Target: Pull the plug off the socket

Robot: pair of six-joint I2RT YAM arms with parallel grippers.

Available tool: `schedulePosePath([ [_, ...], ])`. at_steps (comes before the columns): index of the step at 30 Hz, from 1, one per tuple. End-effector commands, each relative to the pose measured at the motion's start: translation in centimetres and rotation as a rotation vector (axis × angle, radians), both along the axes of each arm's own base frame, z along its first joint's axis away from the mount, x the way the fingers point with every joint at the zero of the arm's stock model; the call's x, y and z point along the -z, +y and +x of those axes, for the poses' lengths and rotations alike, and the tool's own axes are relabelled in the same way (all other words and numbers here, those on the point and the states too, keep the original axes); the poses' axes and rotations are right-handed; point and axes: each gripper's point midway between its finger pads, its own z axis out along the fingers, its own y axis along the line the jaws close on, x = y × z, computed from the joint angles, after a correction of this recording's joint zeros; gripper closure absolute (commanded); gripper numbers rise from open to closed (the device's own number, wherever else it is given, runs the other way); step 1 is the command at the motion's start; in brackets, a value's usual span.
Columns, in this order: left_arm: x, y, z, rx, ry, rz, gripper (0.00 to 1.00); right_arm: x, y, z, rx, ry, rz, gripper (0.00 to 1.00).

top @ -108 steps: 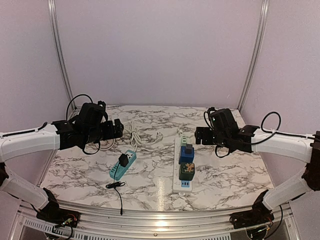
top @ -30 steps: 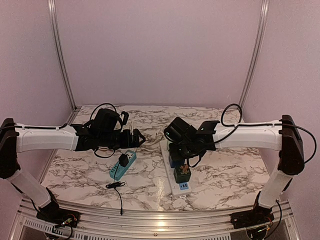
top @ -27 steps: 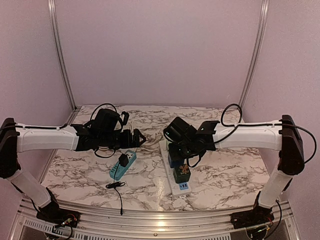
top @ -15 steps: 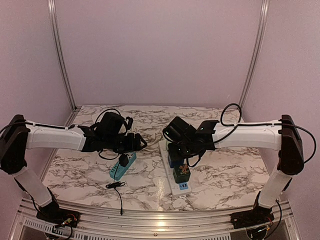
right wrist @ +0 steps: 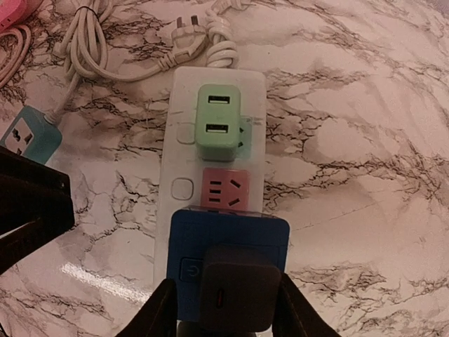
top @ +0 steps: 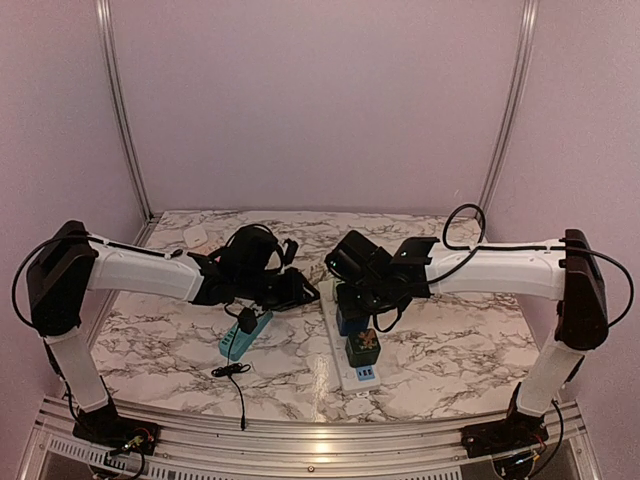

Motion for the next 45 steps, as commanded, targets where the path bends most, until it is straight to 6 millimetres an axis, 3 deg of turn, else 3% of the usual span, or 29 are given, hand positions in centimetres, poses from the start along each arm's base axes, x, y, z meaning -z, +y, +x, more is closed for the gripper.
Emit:
schedulePosePath([
  [1, -0.4, -3.0, -0.8, 0.057, 0.017, -0.050, 0.79, -2.1, 0.1, 0.1, 0.034, -0.027, 0.024, 0.58],
  [6, 0.0, -4.9, -1.3, 0.084, 0.043, -0.072, 0.86, -1.9, -0.4, -0.1, 0.059, -0.018, 0.019, 0.66],
  [13, -0.2, -5.7, -1.1, 0.092, 0.044, -0.090, 0.90, -1.8, -0.4, -0.2, 0.059, -0.017, 0.026, 0.79],
  [21, -0.4, -6.9, -0.5, 0.098, 0.048, -0.111, 1.00, -1.8, -0.3, 0.0, 0.065, -0.020, 0.033, 0.82],
  [28, 0.5, -7.5, -0.1, 0.093, 0.062, -0.110, 1.00, -1.8, -0.2, 0.0, 0.069, -0.020, 0.039, 0.85],
  [45, 6.6, -4.0, -1.4, 0.065, 0.130, 0.116, 1.00, -3.0, 0.2, 0.4, 0.069, -0.047, 0.058, 0.91],
])
